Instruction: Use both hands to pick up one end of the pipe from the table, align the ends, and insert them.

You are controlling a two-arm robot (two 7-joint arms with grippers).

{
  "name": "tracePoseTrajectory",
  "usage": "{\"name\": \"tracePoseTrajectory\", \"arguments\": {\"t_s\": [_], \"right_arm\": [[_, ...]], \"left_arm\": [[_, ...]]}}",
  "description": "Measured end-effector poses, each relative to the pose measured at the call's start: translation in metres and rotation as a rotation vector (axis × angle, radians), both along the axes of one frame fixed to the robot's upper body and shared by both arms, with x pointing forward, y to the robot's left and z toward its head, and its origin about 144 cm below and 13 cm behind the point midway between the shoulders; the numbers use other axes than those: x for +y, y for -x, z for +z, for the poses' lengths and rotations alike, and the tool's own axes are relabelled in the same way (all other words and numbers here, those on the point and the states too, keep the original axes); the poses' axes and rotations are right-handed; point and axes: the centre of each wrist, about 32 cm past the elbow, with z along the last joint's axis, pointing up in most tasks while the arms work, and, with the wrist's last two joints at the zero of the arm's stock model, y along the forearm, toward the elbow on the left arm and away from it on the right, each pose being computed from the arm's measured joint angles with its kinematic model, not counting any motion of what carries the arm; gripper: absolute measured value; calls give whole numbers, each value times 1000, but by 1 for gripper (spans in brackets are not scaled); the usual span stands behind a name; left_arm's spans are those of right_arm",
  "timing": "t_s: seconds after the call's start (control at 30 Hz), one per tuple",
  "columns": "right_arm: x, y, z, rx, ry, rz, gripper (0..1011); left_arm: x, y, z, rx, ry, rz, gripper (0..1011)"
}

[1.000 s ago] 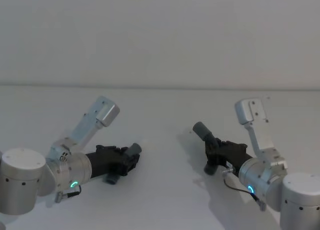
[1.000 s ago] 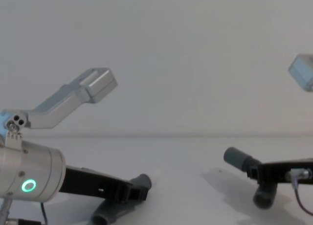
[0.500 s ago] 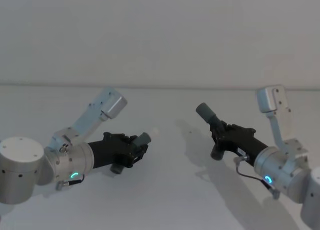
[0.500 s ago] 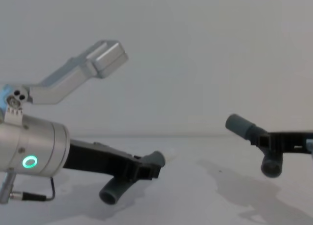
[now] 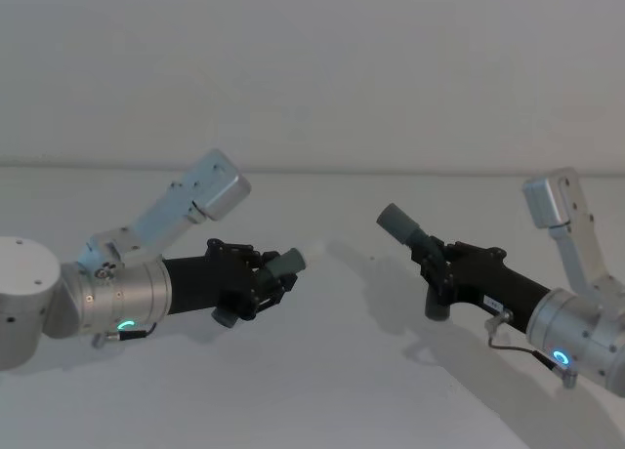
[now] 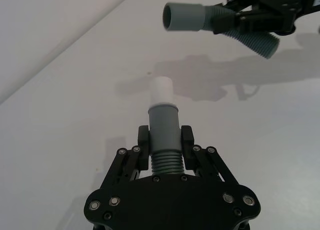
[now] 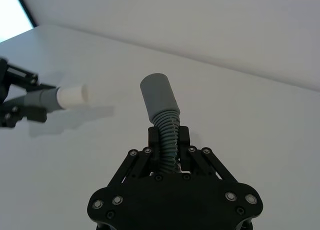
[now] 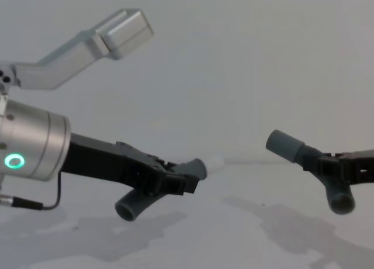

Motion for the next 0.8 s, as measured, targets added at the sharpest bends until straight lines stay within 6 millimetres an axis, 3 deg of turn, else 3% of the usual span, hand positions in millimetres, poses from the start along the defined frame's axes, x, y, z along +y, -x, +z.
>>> {"name": "tracePoseTrajectory", "arguments": {"t_s": [0.8], "right_arm": [[-56,-5,-22,-128,-62,264,190]], "left_arm": [[25,-3,23,24,-17,-176,357]]}}
